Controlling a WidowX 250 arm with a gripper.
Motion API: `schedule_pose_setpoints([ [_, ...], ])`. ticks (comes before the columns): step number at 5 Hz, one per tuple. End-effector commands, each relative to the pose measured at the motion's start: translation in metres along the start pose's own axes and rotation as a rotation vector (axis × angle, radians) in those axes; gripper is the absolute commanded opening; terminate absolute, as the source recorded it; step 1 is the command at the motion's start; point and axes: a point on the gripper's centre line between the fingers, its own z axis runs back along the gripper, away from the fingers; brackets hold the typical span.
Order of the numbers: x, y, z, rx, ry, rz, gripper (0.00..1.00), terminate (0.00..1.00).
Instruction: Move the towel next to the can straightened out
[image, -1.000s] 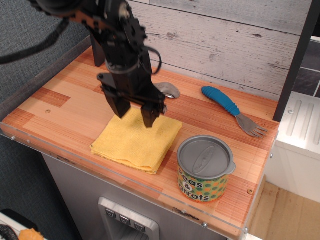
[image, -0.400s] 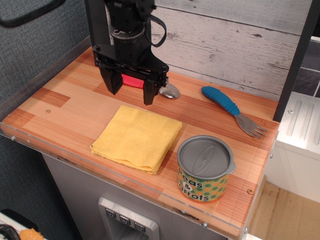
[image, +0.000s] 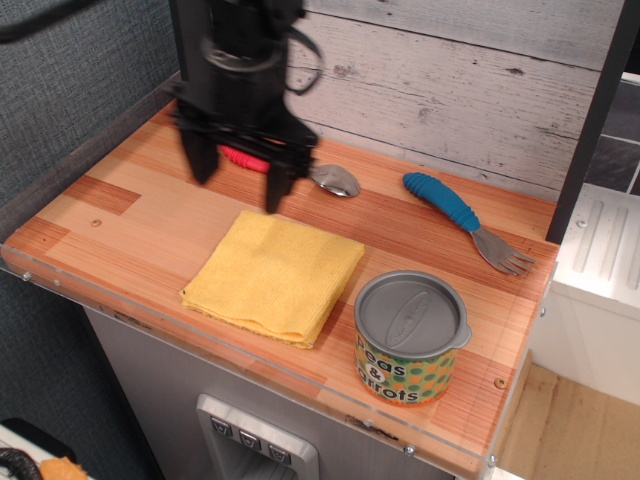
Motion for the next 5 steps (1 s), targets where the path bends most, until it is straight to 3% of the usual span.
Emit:
schedule_pose_setpoints([
  [1, -0.033, 0.077, -0.017, -0.006, 0.07, 0.31, 1.0, 0.0],
  [3, -0.072, 0.115, -0.04, 0.03, 0.14, 0.439, 1.0, 0.0],
  [5, -0.083, 0.119, -0.041, 0.011, 0.124, 0.435, 1.0, 0.0],
])
